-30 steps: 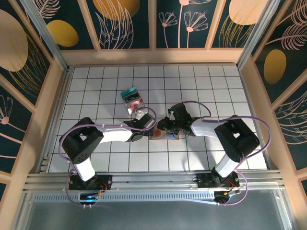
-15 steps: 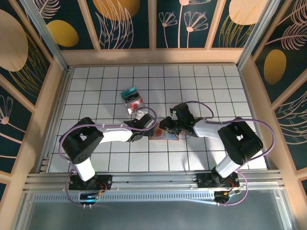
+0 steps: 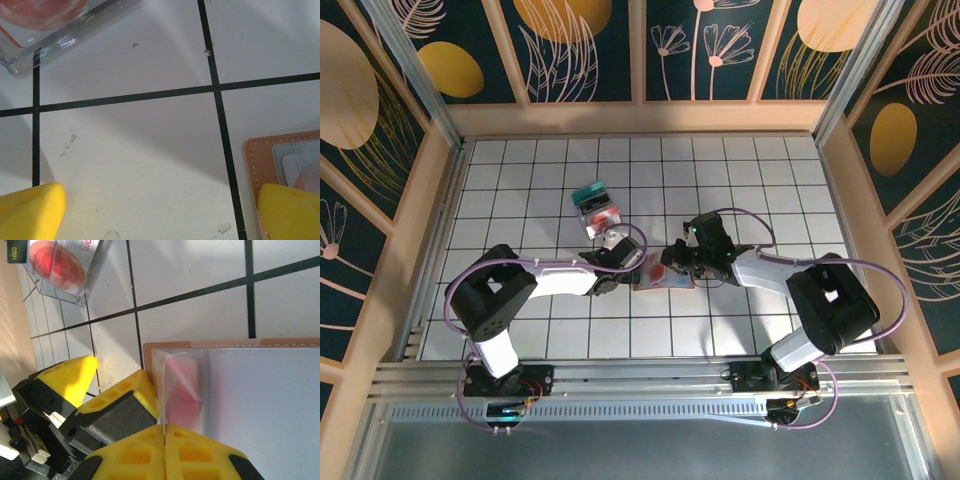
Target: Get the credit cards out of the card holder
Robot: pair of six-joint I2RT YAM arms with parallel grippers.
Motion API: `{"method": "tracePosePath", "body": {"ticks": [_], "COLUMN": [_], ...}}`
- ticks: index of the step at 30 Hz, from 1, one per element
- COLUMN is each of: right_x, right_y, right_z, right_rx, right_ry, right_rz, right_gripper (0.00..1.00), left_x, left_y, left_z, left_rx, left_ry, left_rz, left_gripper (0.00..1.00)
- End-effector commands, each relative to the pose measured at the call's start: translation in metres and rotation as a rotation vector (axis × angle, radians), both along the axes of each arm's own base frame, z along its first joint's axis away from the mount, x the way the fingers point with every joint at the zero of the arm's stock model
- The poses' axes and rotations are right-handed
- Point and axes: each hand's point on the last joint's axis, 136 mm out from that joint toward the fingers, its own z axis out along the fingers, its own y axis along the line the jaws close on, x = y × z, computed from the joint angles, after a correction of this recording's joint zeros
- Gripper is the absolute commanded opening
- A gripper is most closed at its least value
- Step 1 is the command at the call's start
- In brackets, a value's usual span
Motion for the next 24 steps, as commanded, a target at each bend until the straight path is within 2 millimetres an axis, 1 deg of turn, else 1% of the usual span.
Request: {"method": "tracePosePath", "body": {"ticks": [1,5,10,14,21,23,24], "right_x": [0.0,0.0,0.001,0.003,0.005,0.005,0.005], "right_y": [-0.012,-0.019,-0.032,-0.041,-0.05,-0.053,-0.053], "right_z": [0.003,0.004,0.006,0.014,0.032,0.036,0.039], "right_rx": [-0.039,-0.066,-0.126,-0.162,-0.18,-0.182,-0.181], "right_ry": [-0.026,-0.033,-0.053,-0.088,-0.146,-0.163,-0.173], "right_rz": [-0.02,-0.039,-0.069,-0.09,-0.119,-0.124,-0.126], "right_gripper": [0.06,0.06,0.05,0.04,0.03,0.02,0.02], "left_x": [-0.009,-0.01,-0.008,-0.004,0.002,0.003,0.005], "left_y": [0.011,0.011,0.01,0.006,-0.001,-0.001,-0.003], "left_z": [-0.021,-0.023,-0.017,-0.006,0.016,0.016,0.028], "left_rx": [0.064,0.066,0.059,0.034,-0.01,-0.01,-0.036], "left_ry": [0.065,0.068,0.053,0.027,-0.017,-0.019,-0.04], "left_rz": [-0.003,-0.004,-0.007,-0.01,-0.014,-0.011,-0.011], "left_gripper": [0.99,0.99,0.99,0.99,0.99,0.99,0.99]}}
